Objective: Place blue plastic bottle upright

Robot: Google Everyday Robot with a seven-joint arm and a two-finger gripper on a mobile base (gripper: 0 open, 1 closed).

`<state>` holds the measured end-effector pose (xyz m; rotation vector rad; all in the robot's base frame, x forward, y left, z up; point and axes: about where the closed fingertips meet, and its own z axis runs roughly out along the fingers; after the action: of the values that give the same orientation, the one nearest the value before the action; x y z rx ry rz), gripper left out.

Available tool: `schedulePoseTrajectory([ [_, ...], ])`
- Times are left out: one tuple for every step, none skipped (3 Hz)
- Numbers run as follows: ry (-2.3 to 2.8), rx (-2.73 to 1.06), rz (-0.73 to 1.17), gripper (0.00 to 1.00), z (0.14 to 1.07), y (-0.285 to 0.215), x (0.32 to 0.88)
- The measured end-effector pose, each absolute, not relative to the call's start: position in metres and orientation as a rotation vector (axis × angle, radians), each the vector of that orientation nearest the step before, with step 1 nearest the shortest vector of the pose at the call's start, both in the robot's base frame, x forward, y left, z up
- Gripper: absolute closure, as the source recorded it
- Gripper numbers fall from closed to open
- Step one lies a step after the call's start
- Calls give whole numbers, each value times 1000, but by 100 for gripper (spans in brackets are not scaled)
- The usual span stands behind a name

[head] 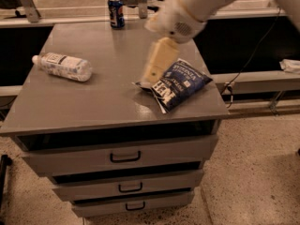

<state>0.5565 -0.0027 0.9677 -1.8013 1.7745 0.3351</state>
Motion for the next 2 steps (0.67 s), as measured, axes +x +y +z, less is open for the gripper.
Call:
schedulePoseTrajectory([
  [1683, -1775, 445, 0, 965, 72, 586],
  [1633, -1746, 532, 0, 962, 139, 609],
])
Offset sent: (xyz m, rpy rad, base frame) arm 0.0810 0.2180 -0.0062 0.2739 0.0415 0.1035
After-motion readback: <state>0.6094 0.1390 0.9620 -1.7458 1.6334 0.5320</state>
